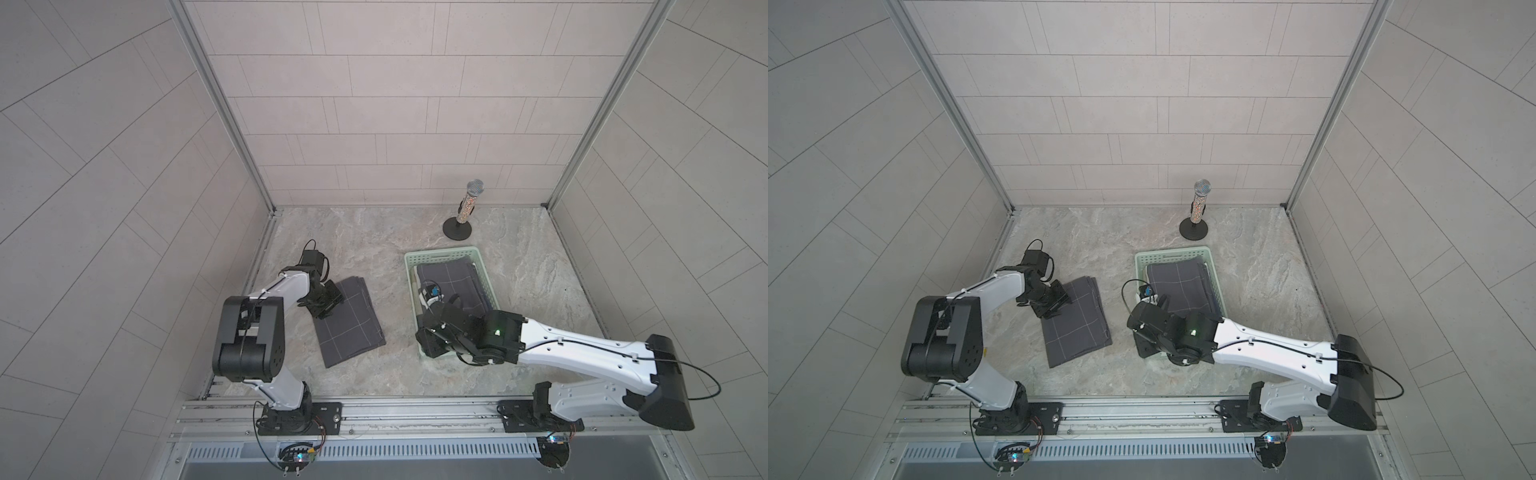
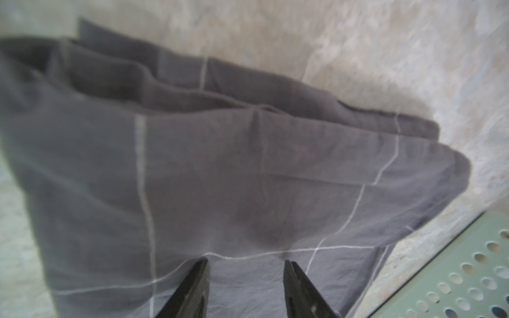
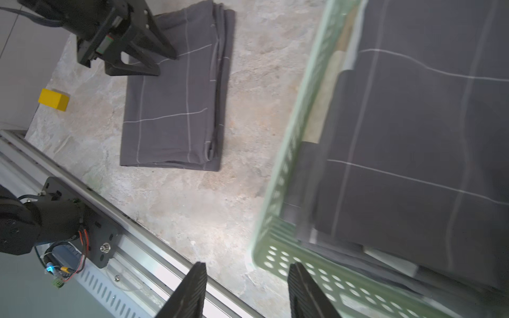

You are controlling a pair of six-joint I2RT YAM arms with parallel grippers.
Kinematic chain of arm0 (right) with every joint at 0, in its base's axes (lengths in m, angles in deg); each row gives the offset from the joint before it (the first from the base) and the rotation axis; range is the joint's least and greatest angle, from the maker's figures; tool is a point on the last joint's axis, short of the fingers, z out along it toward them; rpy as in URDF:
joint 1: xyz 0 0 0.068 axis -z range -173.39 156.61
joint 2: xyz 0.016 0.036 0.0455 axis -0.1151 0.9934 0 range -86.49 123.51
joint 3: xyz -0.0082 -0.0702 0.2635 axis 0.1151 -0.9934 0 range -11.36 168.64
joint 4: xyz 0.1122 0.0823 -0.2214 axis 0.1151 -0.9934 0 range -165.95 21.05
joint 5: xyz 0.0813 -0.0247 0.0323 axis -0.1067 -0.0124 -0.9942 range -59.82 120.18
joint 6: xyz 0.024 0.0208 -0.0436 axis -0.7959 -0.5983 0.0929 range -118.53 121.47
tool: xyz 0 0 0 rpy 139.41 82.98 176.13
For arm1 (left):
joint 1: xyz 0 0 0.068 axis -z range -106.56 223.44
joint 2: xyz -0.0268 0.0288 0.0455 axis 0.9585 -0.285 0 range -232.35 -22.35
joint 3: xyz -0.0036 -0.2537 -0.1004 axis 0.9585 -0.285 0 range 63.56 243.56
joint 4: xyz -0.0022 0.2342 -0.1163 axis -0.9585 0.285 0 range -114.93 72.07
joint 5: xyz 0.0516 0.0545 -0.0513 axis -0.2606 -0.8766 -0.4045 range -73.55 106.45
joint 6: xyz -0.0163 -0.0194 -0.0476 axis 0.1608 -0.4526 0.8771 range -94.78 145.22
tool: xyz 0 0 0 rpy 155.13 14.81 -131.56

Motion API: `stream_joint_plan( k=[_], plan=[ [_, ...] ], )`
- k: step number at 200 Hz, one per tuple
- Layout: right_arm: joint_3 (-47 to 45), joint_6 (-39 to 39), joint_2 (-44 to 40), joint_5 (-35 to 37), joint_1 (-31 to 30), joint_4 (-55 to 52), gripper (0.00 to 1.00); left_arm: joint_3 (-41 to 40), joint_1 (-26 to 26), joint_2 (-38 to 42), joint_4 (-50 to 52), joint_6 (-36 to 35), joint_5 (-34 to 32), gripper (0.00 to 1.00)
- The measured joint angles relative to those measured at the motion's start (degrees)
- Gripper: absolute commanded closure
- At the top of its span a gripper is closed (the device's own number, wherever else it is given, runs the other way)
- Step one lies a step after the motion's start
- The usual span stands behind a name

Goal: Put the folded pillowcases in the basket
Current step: Move the pillowcase to the center of the board, then pick up the pillowcase at the center of the board.

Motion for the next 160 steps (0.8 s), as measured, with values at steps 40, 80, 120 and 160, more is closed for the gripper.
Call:
stream_joint_plan(
  k=[40,80,120,160],
  plan=[
    [8.4,1.9,13.3,-4.4,-1.9,4.1,0.34,2.5,0.0,3.2,4.4,-3.4,-2.4,0.40],
    [14.9,2.6,25.4,-5.4,-1.8,4.3,0.33,6.3,-0.4,9.6,8.4,-6.7,-12.4,0.40],
    [18.0,2.6,32.0,-7.0,0.2,4.2,0.32,6.2,-5.4,6.9,10.1,-7.8,-16.7,0.42],
    [19.2,2.4,36.0,-8.0,3.3,4.8,0.33,5.9,-6.5,-0.3,9.8,-7.9,-15.0,0.45]
  ],
)
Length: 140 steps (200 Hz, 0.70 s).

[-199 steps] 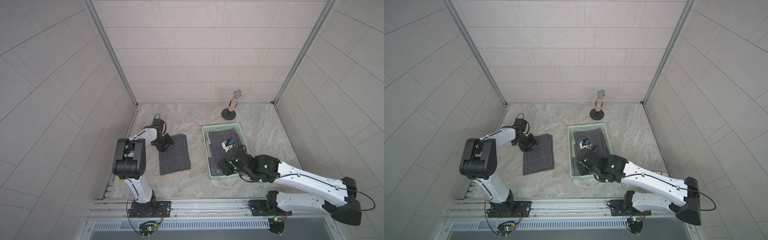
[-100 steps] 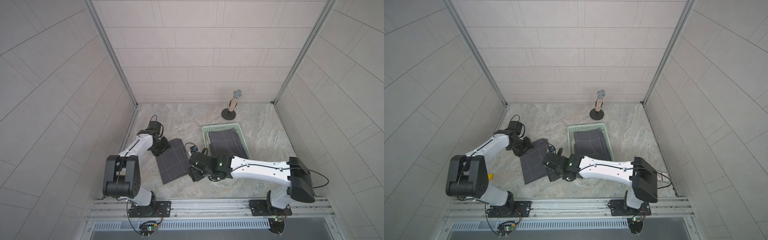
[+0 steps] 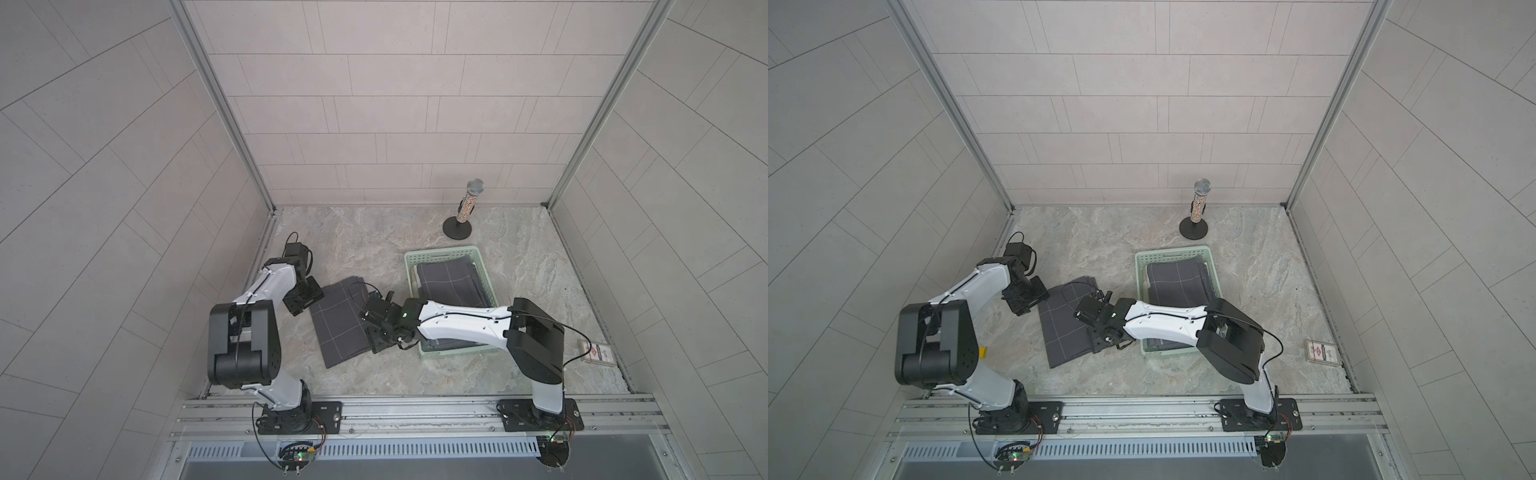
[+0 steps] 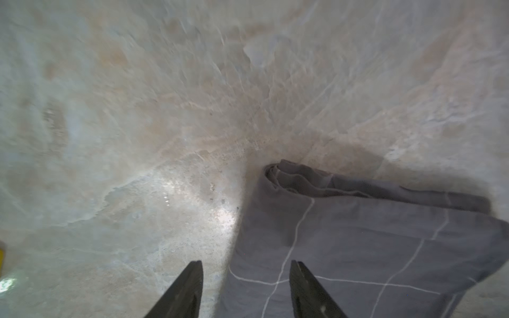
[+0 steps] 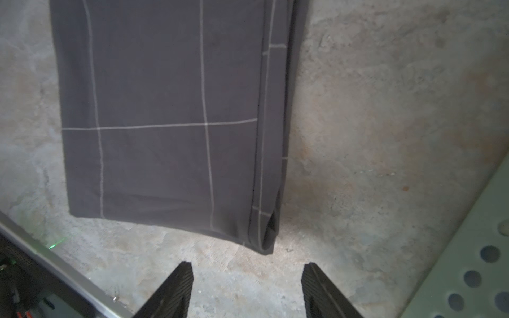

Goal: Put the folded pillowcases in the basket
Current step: Pick up the pillowcase at the center of the board.

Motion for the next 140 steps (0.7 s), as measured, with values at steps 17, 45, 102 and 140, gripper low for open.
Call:
stream_joint_plan(
  k=[17,45,102,140],
  plan=[
    [0.0,-0.1,1.6,-0.3,0.3,0.4,0.34,0.0,-0.3,-3.0,-0.2,-0.1,1.4,0.48],
    [0.0,-0.6,4.2,-1.9,0.4,1.7,0.38,0.7,-0.9,-5.7,-0.6,0.3,3.3,0.54],
    [0.1,-1.3,5.0,-3.9,0.6,4.7,0.46,0.8,-1.0,-6.0,-1.2,0.8,4.8,0.62],
    [-1.2,-1.7,4.5,-5.4,1.6,6.7,0.39,0.8,-1.0,-6.0,-1.2,0.7,4.9,0.62]
  ],
)
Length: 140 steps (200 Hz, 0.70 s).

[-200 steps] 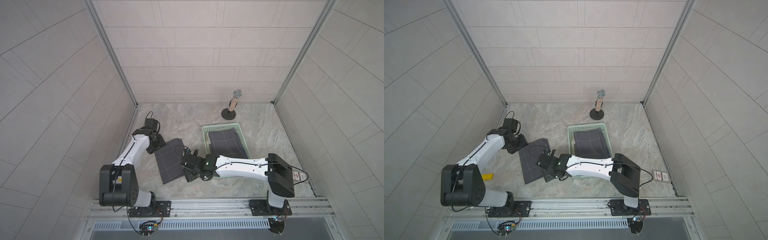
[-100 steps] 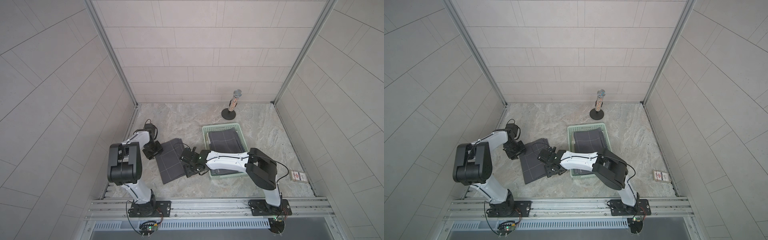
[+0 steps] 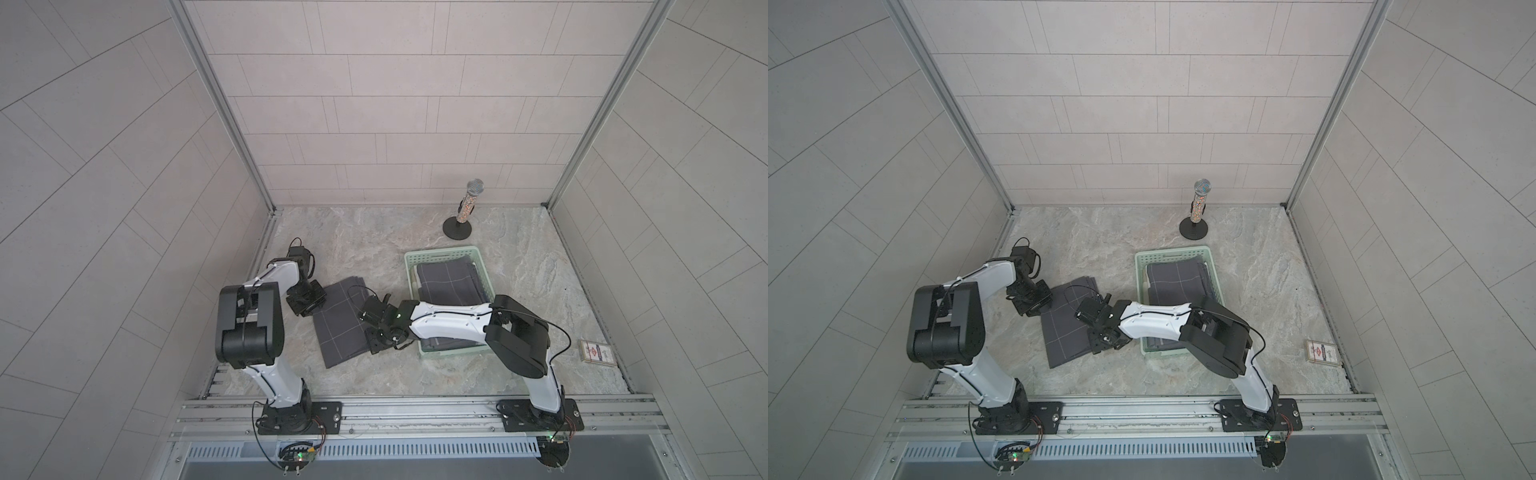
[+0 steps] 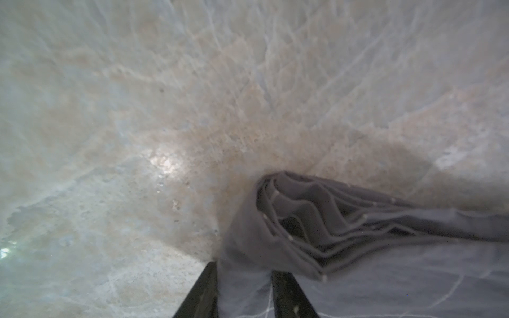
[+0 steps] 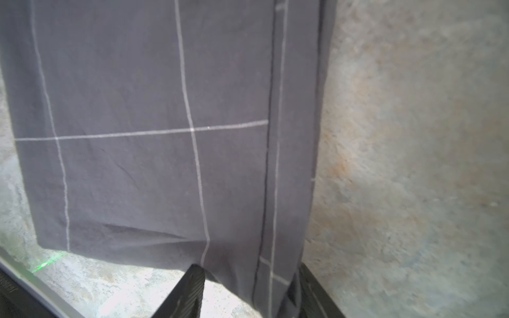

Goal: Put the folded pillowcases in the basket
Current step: Pick up the pillowcase at the center of the board.

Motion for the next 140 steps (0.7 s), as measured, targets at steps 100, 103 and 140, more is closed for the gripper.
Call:
stream_joint_plan(
  k=[100,103,140],
  plan=[
    [-4.1,-1.6,-2.1,-4.3,3.9,6.1,0.43,0.0,0.0,0.0,0.5,-1.0,-1.1,0.56],
    [-3.7,-1.7,-1.9,-4.3,3.7,6.0,0.44,0.0,0.0,0.0,0.5,-1.1,-1.1,0.56],
    [-2.2,-1.6,-0.6,-2.7,1.5,4.3,0.73,0.0,0.0,0.1,0.2,-1.1,-0.7,0.70]
  ],
)
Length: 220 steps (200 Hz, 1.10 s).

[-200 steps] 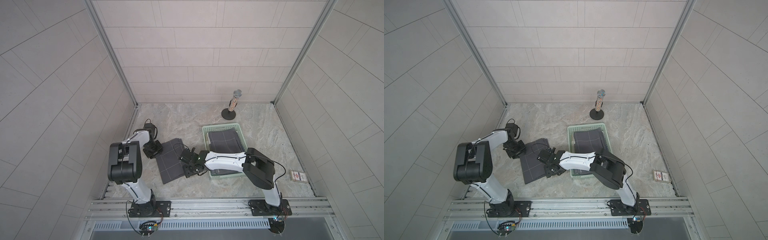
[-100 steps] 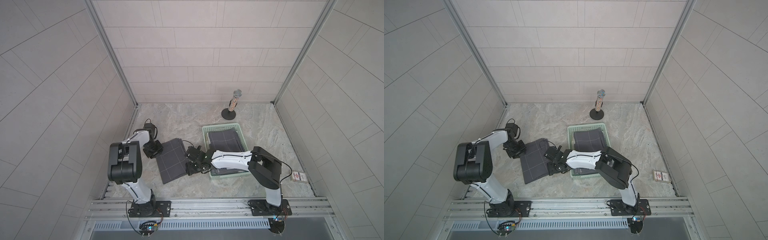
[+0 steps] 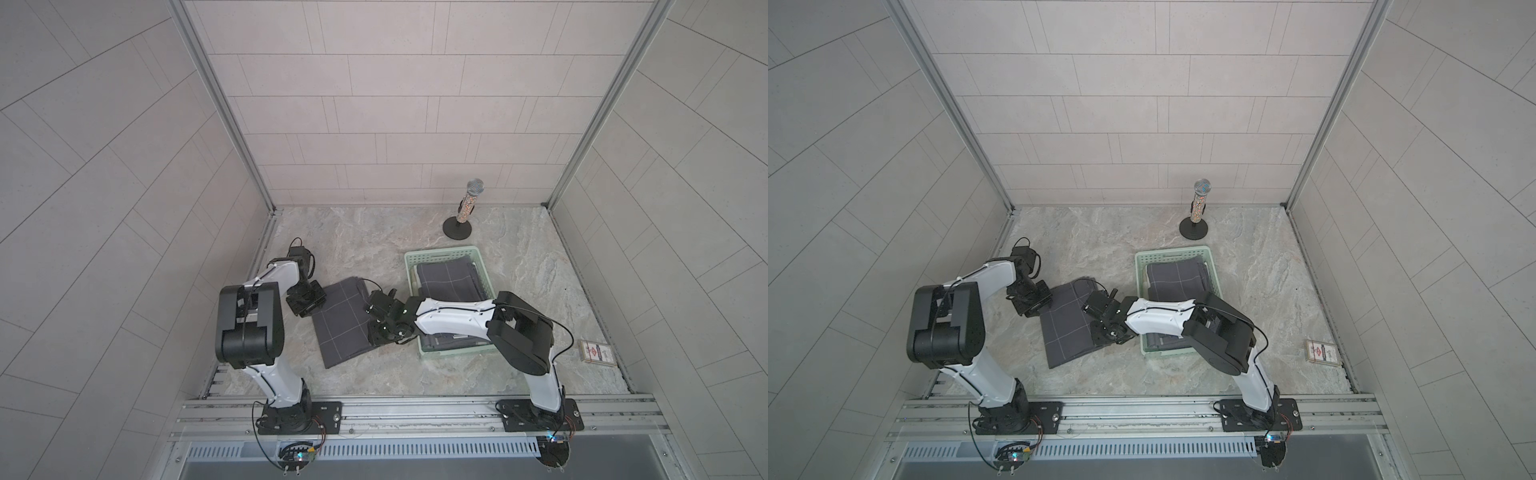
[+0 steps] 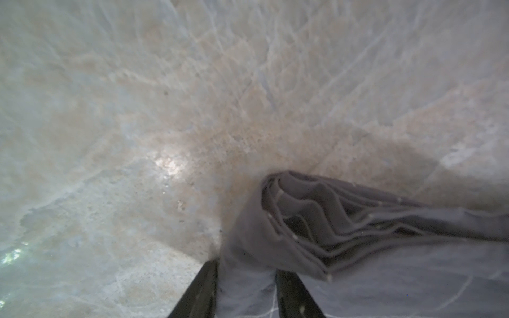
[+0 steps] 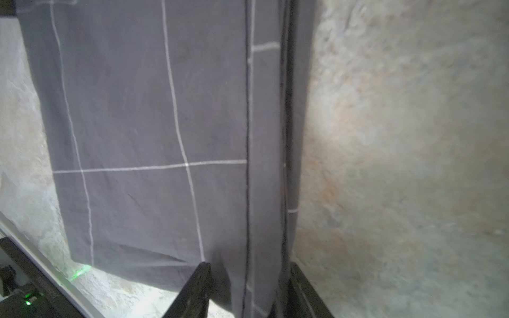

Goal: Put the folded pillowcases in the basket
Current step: Pick up the pillowcase at the center of the board, then place the pillowcase in the basket.

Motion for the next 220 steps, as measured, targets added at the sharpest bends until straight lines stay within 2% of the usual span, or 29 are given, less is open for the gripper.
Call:
stream_joint_plan(
  k=[14,38,91,117,143,172,197,220],
  plan=[
    [-0.1,-0.7,0.2,0.2,-0.4,-0.3,0.84,0.0,0.0,0.2,-0.1,-0.4,0.5,0.81],
    [0.0,-1.2,0.4,0.3,-0.5,0.1,1.00,-0.2,0.1,0.5,-0.1,-0.8,0.8,0.87],
    [0.4,-0.9,0.3,1.5,-0.5,-0.7,1.00,-0.8,1.4,1.8,0.0,-0.8,-0.1,0.91],
    [-0.1,-0.5,-2.1,3.9,-0.5,-2.6,1.00,-0.9,3.2,5.7,1.7,-0.7,0.0,0.91],
    [-0.6,0.5,-8.8,7.0,-0.5,-5.6,1.00,0.7,7.0,12.7,4.6,0.2,0.1,0.91],
    [-0.6,1.7,-18.5,11.0,-0.5,-8.7,1.00,7.9,12.5,17.6,7.3,2.1,0.1,0.92],
    [-1.0,2.5,-26.5,14.4,0.0,-11.9,1.00,14.9,18.2,18.3,8.5,4.4,-0.2,0.92],
    [-5.9,2.8,-35.5,16.6,3.3,-14.0,1.00,21.5,25.1,15.8,8.7,7.2,-0.3,0.92]
  ],
)
